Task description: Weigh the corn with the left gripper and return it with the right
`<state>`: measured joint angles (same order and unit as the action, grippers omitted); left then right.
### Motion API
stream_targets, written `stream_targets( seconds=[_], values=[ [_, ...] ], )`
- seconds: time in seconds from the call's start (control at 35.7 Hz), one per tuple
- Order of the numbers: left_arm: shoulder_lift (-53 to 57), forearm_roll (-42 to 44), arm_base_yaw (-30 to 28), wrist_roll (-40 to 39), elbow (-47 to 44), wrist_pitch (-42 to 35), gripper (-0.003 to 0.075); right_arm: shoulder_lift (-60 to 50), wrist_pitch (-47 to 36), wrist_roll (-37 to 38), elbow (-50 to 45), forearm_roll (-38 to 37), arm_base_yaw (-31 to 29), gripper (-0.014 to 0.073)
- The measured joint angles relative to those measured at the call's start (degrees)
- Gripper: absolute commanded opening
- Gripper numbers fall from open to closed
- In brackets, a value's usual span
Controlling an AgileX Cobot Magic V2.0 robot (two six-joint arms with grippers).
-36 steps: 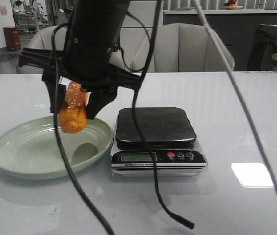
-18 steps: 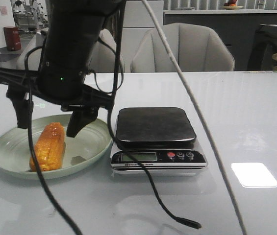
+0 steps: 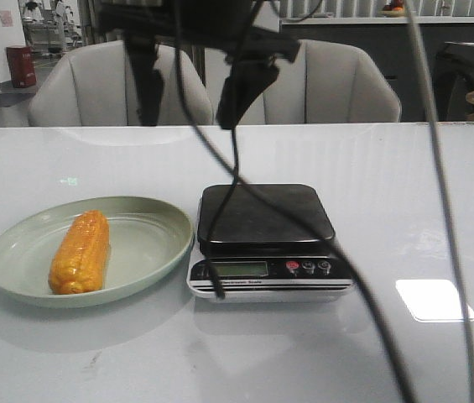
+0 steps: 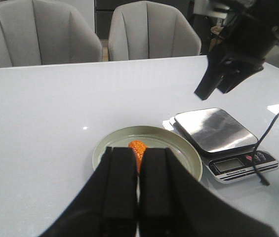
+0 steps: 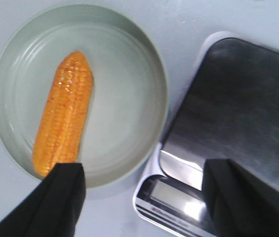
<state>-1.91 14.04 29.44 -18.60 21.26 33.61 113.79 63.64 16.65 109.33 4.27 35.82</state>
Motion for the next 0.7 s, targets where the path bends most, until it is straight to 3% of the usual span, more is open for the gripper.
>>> stream_targets(
  seconds=[0.28, 0.7],
  values=[
    [0.0, 0.1, 0.0, 0.0, 0.0, 0.0, 0.0122, -12.9, 1.2, -7.5, -7.6, -0.6, -3.0, 0.0585],
    [0.0, 0.3, 0.0, 0.0, 0.0, 0.0, 0.0122, -42.6, -12.8, -10.5, -39.7, -2.0, -3.0, 0.0585]
  ],
)
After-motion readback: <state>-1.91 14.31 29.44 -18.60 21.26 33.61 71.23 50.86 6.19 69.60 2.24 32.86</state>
